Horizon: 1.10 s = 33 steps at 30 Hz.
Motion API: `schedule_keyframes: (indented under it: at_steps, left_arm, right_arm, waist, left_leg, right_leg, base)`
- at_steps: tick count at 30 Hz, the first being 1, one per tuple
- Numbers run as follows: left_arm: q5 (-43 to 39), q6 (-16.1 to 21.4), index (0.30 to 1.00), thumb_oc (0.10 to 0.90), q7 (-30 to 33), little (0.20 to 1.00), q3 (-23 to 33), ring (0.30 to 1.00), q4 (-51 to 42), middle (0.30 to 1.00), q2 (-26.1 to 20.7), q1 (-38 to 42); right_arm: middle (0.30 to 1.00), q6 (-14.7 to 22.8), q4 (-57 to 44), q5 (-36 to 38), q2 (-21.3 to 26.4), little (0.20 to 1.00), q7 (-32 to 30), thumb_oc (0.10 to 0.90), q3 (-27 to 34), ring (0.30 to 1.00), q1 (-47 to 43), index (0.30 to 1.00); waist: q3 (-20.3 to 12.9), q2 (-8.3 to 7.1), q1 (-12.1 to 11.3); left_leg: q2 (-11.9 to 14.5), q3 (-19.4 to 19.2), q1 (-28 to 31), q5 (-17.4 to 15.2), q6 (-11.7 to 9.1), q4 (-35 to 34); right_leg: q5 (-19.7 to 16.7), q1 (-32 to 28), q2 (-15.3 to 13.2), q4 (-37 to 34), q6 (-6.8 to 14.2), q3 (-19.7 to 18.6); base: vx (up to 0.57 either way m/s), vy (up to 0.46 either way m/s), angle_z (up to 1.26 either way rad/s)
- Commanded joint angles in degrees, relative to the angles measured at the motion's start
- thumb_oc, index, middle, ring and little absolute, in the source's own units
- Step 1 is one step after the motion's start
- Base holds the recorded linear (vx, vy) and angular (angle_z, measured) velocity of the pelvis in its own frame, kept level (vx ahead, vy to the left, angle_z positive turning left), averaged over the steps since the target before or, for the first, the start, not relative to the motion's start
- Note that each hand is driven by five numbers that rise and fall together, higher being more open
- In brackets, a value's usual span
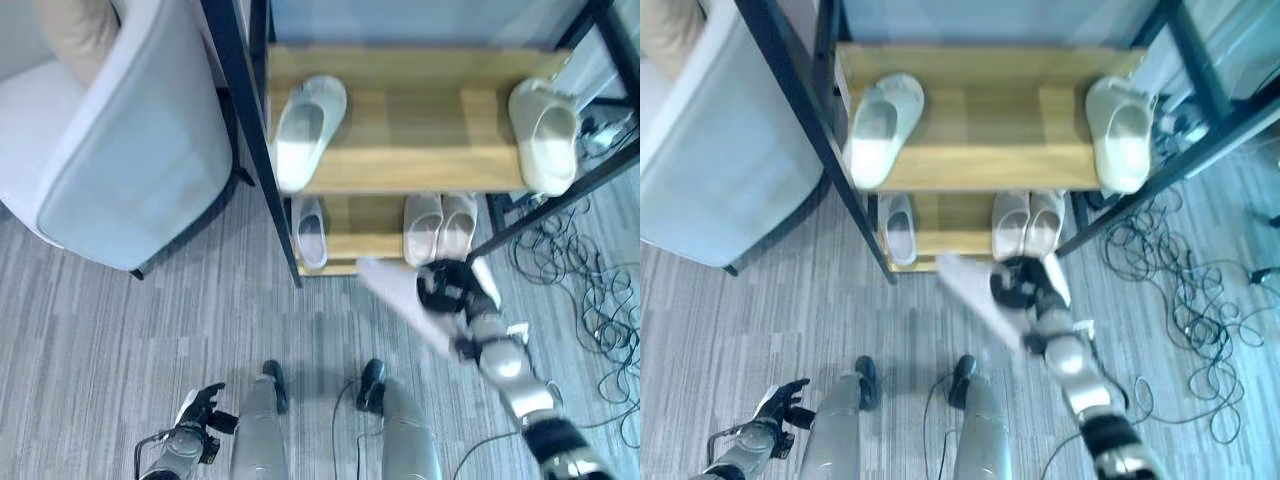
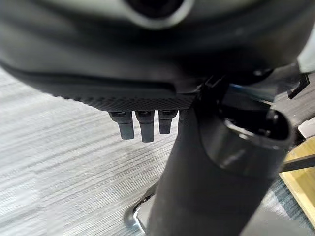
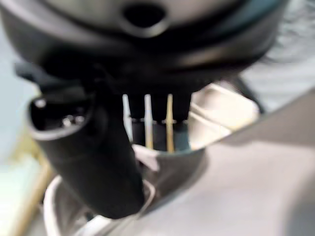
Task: Arrange the slippers neatly on the shoe rack.
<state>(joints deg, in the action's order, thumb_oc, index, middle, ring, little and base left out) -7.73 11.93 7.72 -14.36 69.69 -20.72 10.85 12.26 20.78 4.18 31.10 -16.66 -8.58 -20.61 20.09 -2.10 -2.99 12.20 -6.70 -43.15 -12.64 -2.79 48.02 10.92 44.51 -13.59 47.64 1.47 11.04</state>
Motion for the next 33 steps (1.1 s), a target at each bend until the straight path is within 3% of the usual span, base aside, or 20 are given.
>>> schedule_keyframes:
  at_steps: [1,4,9,13,19,20,26,33]
  left_arm:
    - [-2.71,2.47,0.900,0.800,1.42,0.900,0.07,0.900,-0.02,0.900,2.91,-1.79]
    - [-4.32,2.83,0.900,0.800,1.78,0.900,0.66,0.900,0.33,0.900,2.07,-1.40]
    - [-15.45,3.63,0.900,0.800,1.92,0.900,4.64,0.900,0.18,0.900,0.51,-0.02]
    - [-22.49,5.42,0.900,0.800,3.88,0.900,5.85,0.900,-1.17,0.900,-0.72,2.40]
    - [-26.43,7.64,0.900,0.800,7.06,0.900,5.06,0.900,-2.79,0.900,-2.00,3.20]
    - [-28.26,8.07,0.900,0.800,7.68,0.900,4.43,0.900,-3.33,0.900,-1.78,3.16]
    - [-32.64,9.12,0.900,0.800,8.48,0.900,3.57,0.900,-5.65,0.900,-2.30,1.12]
    - [-35.39,10.20,0.900,0.800,8.91,0.900,3.89,0.900,-5.53,0.900,-3.58,0.32]
  right_arm:
    - [0.300,6.41,-7.82,-1.86,1.98,0.300,-5.75,0.400,0.98,0.300,-0.88,0.300]
    - [0.300,6.88,-6.06,-0.88,2.81,0.300,-7.34,0.400,0.99,0.300,-3.93,0.300]
    - [0.300,7.63,-3.89,4.21,5.43,0.300,-7.52,0.400,-2.03,0.300,-10.99,0.300]
    - [0.300,8.33,1.63,6.19,10.39,0.300,-9.87,0.400,-6.21,0.300,-23.19,0.300]
    - [0.300,9.31,5.00,9.56,16.03,0.300,-12.56,0.400,-11.86,0.300,-38.22,0.300]
    - [0.300,9.38,6.54,10.78,16.83,0.300,-12.81,0.400,-13.43,0.300,-41.31,0.300]
    - [0.300,10.36,13.02,18.70,17.50,0.300,-12.10,0.400,-17.28,0.300,-50.06,0.300]
    - [0.300,9.53,23.95,23.55,18.24,0.300,-9.92,0.400,-25.47,0.300,-61.12,0.300]
  waist:
    - [-2.52,1.67,-0.47]
    - [-2.73,2.15,-0.70]
    - [-3.61,2.63,-1.69]
    - [-5.71,2.99,-2.76]
    - [-5.77,2.61,-3.59]
    - [-4.21,3.10,-3.78]
    - [1.50,4.92,-4.44]
    - [5.93,5.86,-5.40]
  left_leg:
    - [-0.25,2.24,-1.74,-9.90,1.80,8.45]
    - [0.33,3.50,-7.10,-12.12,2.53,14.13]
    - [1.19,6.76,-19.76,-16.39,3.89,28.04]
    - [0.51,9.56,-31.77,-20.00,4.50,41.65]
    - [-0.66,13.75,-43.04,-24.61,4.91,58.69]
    - [-1.06,15.86,-44.38,-25.95,5.18,63.53]
    - [-2.64,21.13,-45.64,-28.66,5.61,75.18]
    - [-3.72,23.52,-46.78,-29.63,5.33,81.11]
  right_leg:
    - [7.45,2.23,0.28,5.90,1.78,-2.92]
    - [9.85,7.80,0.22,11.41,0.94,-3.84]
    - [14.81,19.77,0.17,24.76,-1.13,-5.45]
    - [19.35,31.96,0.06,39.20,-2.82,-6.68]
    - [24.73,44.53,-0.07,58.56,-4.82,-10.57]
    - [26.72,45.44,-0.26,63.80,-5.38,-11.98]
    - [31.02,45.45,-1.17,75.26,-7.02,-14.13]
    - [32.92,45.45,-1.85,80.76,-8.07,-15.23]
  base:
    - [-0.06,-0.010,-0.03]
    - [-0.06,-0.005,-0.02]
    - [-0.05,-0.036,-0.02]
    - [0.03,-0.030,-0.01]
    - [0.11,-0.004,0.02]
    - [0.10,0.028,0.03]
    - [0.04,0.008,0.05]
    - [-0.03,-0.020,0.07]
